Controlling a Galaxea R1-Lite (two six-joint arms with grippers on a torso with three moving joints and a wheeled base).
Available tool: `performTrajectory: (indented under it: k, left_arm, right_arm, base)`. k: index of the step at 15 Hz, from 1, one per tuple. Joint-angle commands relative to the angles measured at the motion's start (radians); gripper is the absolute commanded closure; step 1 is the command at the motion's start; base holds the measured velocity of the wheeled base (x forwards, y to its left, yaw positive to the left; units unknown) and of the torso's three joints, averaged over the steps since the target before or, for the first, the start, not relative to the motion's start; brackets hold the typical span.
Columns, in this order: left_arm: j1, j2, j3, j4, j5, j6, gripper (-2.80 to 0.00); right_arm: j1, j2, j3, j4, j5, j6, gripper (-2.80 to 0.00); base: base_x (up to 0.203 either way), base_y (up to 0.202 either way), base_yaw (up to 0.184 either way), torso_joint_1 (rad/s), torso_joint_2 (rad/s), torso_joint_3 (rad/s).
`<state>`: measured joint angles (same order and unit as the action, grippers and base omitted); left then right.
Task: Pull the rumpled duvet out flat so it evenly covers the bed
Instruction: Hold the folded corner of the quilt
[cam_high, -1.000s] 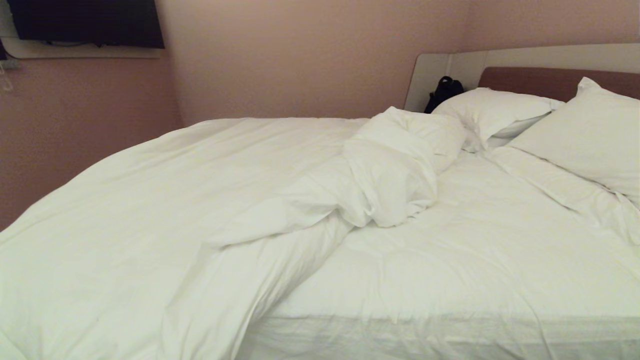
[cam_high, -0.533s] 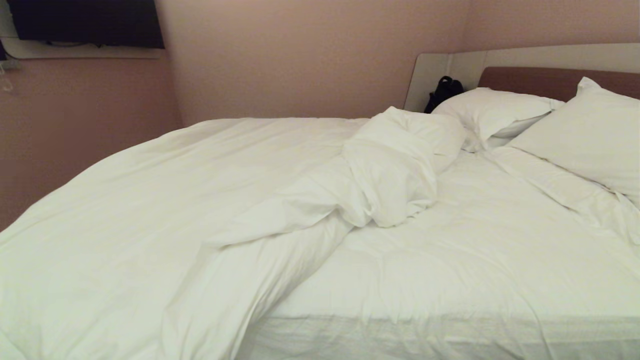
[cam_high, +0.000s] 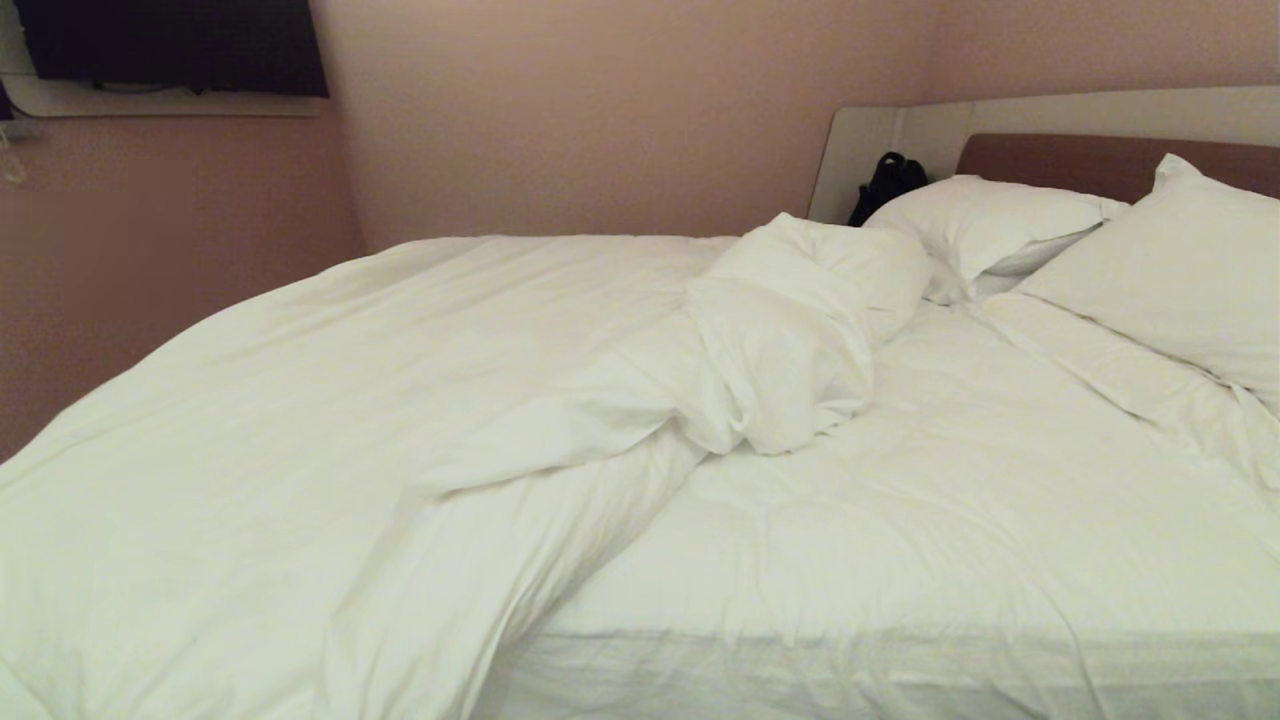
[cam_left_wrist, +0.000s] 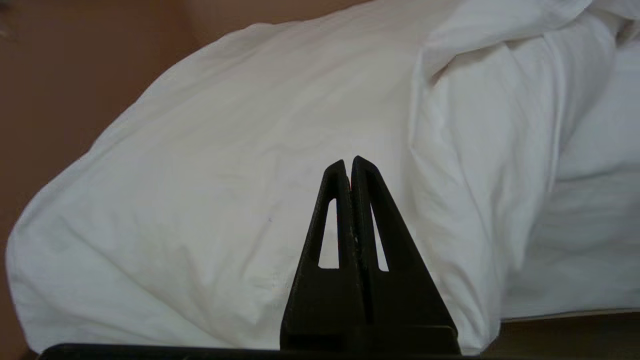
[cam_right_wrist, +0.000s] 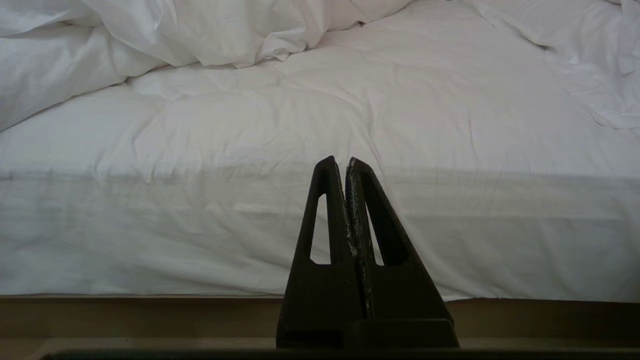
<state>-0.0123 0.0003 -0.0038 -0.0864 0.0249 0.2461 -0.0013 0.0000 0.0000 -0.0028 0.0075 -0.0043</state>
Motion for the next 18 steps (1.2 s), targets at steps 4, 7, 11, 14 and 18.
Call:
performTrajectory:
  k: [4, 7, 11, 14, 18]
  left_arm:
    - [0.0, 0.001, 0.004, 0.008, -0.008, -0.053, 0.0]
    - [0.0, 0.001, 0.004, 0.031, -0.047, -0.055, 0.0]
    - [0.0, 0.001, -0.002, 0.109, -0.075, -0.117, 0.0]
    - [0.0, 0.001, -0.002, 0.109, -0.074, -0.119, 0.0]
    - [0.0, 0.001, -0.002, 0.109, -0.074, -0.117, 0.0]
  right_arm:
    - [0.0, 0.0, 0.0, 0.0, 0.0, 0.0, 0.0]
    - [0.0, 0.0, 0.0, 0.0, 0.001, 0.0, 0.0]
    - [0.0, 0.0, 0.0, 0.0, 0.0, 0.0, 0.0]
    - [0.0, 0.0, 0.0, 0.0, 0.002, 0.0, 0.0]
    - [0.0, 0.0, 0.0, 0.0, 0.0, 0.0, 0.0]
  base:
    - [0.0, 0.0, 0.0, 0.0, 0.0, 0.0]
    - [0.0, 0.0, 0.0, 0.0, 0.0, 0.0]
    - [0.0, 0.0, 0.0, 0.0, 0.0, 0.0]
    - [0.0, 0.0, 0.0, 0.0, 0.0, 0.0]
    - [0.0, 0.0, 0.0, 0.0, 0.0, 0.0]
